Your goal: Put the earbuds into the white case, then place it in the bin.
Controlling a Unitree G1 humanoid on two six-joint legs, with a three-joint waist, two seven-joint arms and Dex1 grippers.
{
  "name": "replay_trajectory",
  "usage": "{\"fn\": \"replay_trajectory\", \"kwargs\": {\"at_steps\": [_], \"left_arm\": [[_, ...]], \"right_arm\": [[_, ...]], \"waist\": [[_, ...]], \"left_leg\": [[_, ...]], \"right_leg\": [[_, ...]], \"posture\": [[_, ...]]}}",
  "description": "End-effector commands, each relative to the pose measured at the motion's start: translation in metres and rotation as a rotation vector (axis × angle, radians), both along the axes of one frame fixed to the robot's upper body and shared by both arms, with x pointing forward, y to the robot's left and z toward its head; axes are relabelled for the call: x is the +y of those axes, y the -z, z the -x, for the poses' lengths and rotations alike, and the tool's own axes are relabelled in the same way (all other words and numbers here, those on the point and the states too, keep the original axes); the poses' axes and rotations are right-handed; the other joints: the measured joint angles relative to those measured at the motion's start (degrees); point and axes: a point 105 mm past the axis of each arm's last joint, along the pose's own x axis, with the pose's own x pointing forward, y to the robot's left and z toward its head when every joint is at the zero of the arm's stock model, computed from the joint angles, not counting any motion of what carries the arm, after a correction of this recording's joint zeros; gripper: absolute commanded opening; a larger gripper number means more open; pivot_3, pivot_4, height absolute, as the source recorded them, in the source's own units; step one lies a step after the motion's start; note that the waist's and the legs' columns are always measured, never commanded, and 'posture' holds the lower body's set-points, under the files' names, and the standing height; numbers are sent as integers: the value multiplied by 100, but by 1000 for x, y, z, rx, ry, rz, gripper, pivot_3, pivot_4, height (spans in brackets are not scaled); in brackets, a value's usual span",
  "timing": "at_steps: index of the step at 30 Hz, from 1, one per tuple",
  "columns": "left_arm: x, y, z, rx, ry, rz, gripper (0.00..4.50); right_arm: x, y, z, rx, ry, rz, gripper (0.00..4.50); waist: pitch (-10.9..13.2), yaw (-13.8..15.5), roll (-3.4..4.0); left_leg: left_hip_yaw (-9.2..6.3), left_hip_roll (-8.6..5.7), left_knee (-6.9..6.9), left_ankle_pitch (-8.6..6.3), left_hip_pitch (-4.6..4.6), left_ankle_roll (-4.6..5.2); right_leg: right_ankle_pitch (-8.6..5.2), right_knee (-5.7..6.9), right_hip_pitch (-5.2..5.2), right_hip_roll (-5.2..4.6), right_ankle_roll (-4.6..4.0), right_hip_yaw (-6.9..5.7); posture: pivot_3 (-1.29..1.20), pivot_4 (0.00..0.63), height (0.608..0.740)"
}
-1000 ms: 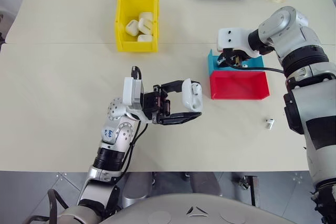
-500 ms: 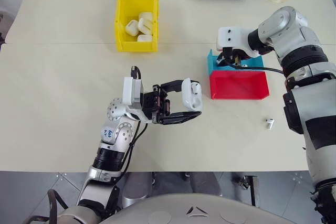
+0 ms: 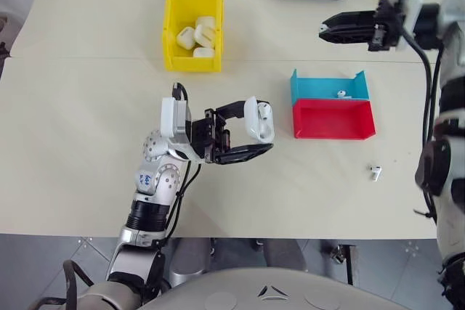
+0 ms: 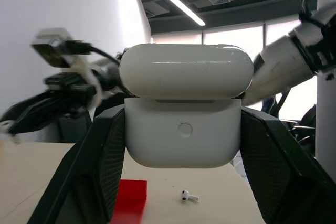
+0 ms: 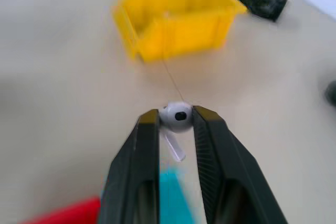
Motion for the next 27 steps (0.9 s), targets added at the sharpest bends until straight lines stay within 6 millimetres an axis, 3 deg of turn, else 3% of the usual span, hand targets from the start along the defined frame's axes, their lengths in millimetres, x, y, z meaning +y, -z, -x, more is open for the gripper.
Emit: {"fn": "replay_trajectory", "kwargs": {"at_steps": [1, 7, 15, 27], "left_arm": [[4, -10, -3, -27, 8, 20, 2812], [6, -12, -11, -27, 1, 15, 2812], [5, -14, -16, -20, 1, 16, 2812], [-2, -13, -14, -12, 44, 0, 2812]], "right_arm": [[14, -23, 36, -11, -65, -199, 532], [51, -16, 90, 81, -168, -498, 532], [79, -13, 125, 171, -208, -681, 532], [96, 4, 131, 210, -180, -678, 532]], "waist": [[1, 35, 1], [1, 50, 1], [1, 52, 1], [1, 36, 1]], "left_leg": [[-1, 0, 2, 0, -4, 0], [-7, 3, 8, 1, -5, -3], [-15, -5, 5, 1, -4, -1], [-15, -9, 1, 0, -4, 4]], "right_leg": [[0, 0, -2, 0, 0, -1], [0, 0, -5, 2, 0, -5], [0, -1, -1, -6, 0, -8], [0, -4, 1, -6, 0, -8]], "posture": [[0, 150, 740], [0, 150, 740], [0, 150, 740], [0, 150, 740]]}}
